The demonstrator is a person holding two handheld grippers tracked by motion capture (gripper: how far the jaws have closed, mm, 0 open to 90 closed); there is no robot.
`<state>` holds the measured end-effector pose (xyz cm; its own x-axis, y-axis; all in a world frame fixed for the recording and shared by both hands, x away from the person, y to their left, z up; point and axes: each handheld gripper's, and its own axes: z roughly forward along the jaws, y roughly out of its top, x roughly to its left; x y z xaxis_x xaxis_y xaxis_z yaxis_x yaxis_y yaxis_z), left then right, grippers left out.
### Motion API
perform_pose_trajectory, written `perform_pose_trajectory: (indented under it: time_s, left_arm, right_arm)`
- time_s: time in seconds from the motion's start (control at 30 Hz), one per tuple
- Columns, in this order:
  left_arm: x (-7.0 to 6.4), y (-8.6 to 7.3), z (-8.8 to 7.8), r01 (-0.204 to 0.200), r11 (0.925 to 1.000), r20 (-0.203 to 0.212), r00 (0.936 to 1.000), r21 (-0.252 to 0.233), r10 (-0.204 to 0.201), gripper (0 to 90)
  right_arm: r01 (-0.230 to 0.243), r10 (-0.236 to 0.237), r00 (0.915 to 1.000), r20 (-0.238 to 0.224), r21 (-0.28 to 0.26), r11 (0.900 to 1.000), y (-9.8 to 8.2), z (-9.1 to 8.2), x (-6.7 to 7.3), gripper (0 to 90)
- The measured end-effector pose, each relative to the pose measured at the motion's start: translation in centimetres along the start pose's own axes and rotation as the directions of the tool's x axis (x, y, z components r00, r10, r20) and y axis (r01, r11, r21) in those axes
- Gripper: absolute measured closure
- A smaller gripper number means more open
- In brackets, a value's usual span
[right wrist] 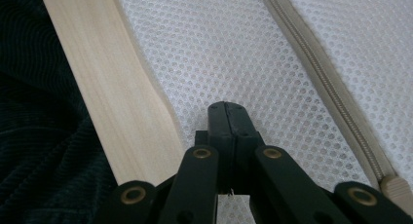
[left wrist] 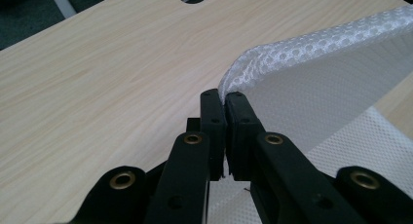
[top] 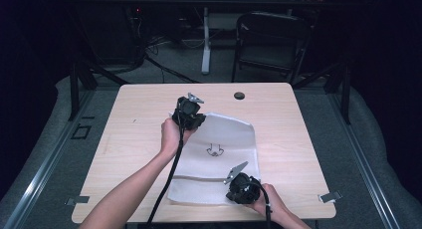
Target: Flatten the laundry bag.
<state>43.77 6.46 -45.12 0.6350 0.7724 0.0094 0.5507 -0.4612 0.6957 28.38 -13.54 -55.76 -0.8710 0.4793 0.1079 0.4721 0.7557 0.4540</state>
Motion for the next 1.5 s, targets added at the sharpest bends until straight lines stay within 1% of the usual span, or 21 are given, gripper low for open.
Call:
perform_pose_trajectory:
  time_s: [0.07, 0.13, 0.2, 0.23, 0.33, 0.4, 0.5, 0.57, 0.6, 0.67, 0.73, 0.87, 0.9, 0.93, 1.03, 1.1, 1.2, 1.27, 1.43, 1.47, 1.5]
  left_arm:
    - [0.2, 0.0, 0.5, 0.012, 0.9999, -0.004, 0.9999, 0.006, -0.012, 87.4]
    - [0.4, -0.1, 1.0, 0.026, 0.9996, -0.011, 0.9996, 0.011, -0.026, 87.3]
    - [0.6, -0.2, 1.3, 0.034, 0.9993, -0.011, 0.9994, 0.014, -0.034, 87.3]
    - [0.6, -0.2, 1.4, 0.035, 0.9991, -0.014, 0.9993, 0.023, -0.035, 87.3]
    - [0.7, -0.3, 1.5, 0.036, 0.9990, -0.023, 0.9991, 0.026, -0.036, 87.2]
    - [0.7, -0.3, 1.5, 0.032, 0.9989, -0.027, 0.9991, 0.034, -0.031, 87.3]
    - [0.8, -0.3, 1.4, 0.031, 0.9984, -0.029, 0.9991, 0.047, -0.029, 87.1]
    - [0.8, -0.3, 1.5, 0.029, 0.9984, -0.030, 0.9992, 0.048, -0.027, 87.1]
    - [0.8, -0.3, 1.6, 0.029, 0.9983, -0.030, 0.9992, 0.050, -0.028, 87.1]
    - [0.8, -0.3, 1.8, 0.031, 0.9979, -0.031, 0.9991, 0.056, -0.030, 87.0]
    - [0.8, -0.4, 2.1, 0.036, 0.9977, -0.036, 0.9988, 0.057, -0.034, 87.0]
    - [0.9, -0.5, 2.9, 0.040, 0.9973, -0.044, 0.9984, 0.062, -0.037, 86.8]
    - [0.9, -0.5, 3.2, 0.041, 0.9970, -0.049, 0.9981, 0.066, -0.038, 86.7]
    - [1.0, -0.5, 3.5, 0.043, 0.9966, -0.052, 0.9979, 0.070, -0.039, 86.6]
    - [1.2, -0.6, 4.3, 0.053, 0.9956, -0.063, 0.9968, 0.077, -0.048, 86.3]
    - [1.4, -0.7, 4.9, 0.060, 0.9949, -0.066, 0.9963, 0.081, -0.055, 86.0]
    - [1.7, -0.8, 5.5, 0.069, 0.9940, -0.067, 0.9957, 0.085, -0.063, 84.9]
    - [2.0, -0.9, 5.7, 0.082, 0.9934, -0.079, 0.9940, 0.080, -0.075, 82.5]
    - [2.9, -1.2, 6.1, 0.101, 0.9917, -0.069, 0.9930, 0.079, -0.096, 78.0]
    - [3.1, -1.3, 6.2, 0.108, 0.9911, -0.074, 0.9920, 0.078, -0.102, 76.6]
    - [3.3, -1.3, 6.2, 0.112, 0.9914, -0.067, 0.9919, 0.067, -0.108, 74.3]
  right_arm:
    - [0.008, -0.008, 1.0000, -0.005, 0.018, 1.000, 0.0, -0.1, 0.0, 90.0]
    - [0.000, 0.000, 1.0000, -0.006, 0.011, 1.000, 0.0, -0.1, 0.0, 90.0]
    - [0.010, -0.010, 0.9999, -0.008, 0.017, 1.000, -0.1, -0.1, 0.0, 90.0]
    - [0.009, -0.009, 0.9999, -0.011, 0.017, 1.000, -0.1, -0.1, 0.1, 90.0]
    - [0.021, -0.021, 0.9988, -0.045, 0.016, 1.000, -0.3, -0.1, 0.1, 90.0]
    - [0.024, -0.023, 0.9986, -0.047, 0.018, 1.000, -0.3, -0.1, 0.1, 90.0]
    - [0.026, -0.025, 0.9974, -0.067, 0.018, 0.999, -0.4, -0.2, 0.1, 90.0]
    - [0.045, -0.042, 0.9968, -0.068, 0.033, 0.998, -0.4, -0.2, 0.1, 90.0]
    - [0.036, -0.034, 0.9960, -0.083, 0.025, 0.999, -0.5, -0.2, 0.2, 90.0]
    - [0.051, -0.048, 0.9953, -0.084, 0.037, 0.998, -0.5, -0.2, 0.3, 90.0]
    - [0.047, -0.044, 0.9942, -0.098, 0.036, 0.998, -0.6, -0.3, 0.5, 90.0]
    - [0.044, -0.041, 0.9943, -0.098, 0.030, 0.999, -0.7, -0.2, 0.4, 90.0]
    - [0.047, -0.043, 0.9949, -0.092, 0.042, 0.998, -0.6, -0.3, 0.4, 90.0]
    - [0.047, -0.043, 0.9949, -0.091, 0.040, 0.998, -0.6, -0.3, 0.4, 90.0]
    - [0.041, -0.038, 0.9949, -0.093, 0.029, 0.999, -0.6, -0.2, 0.4, 90.0]
    - [0.055, -0.051, 0.9947, -0.090, 0.044, 0.998, -0.6, -0.3, 0.3, 90.0]
    - [0.049, -0.045, 0.9953, -0.085, 0.039, 0.998, -0.6, -0.2, 0.3, 90.0]
    - [0.050, -0.046, 0.9951, -0.088, 0.041, 0.998, -0.6, -0.3, 0.3, 90.0]
    - [0.049, -0.045, 0.9950, -0.090, 0.043, 0.998, -0.6, -0.3, 0.3, 90.0]
    - [0.049, -0.045, 0.9950, -0.089, 0.043, 0.998, -0.6, -0.3, 0.2, 90.0]
    - [0.049, -0.045, 0.9949, -0.090, 0.044, 0.998, -0.6, -0.3, 0.2, 90.0]
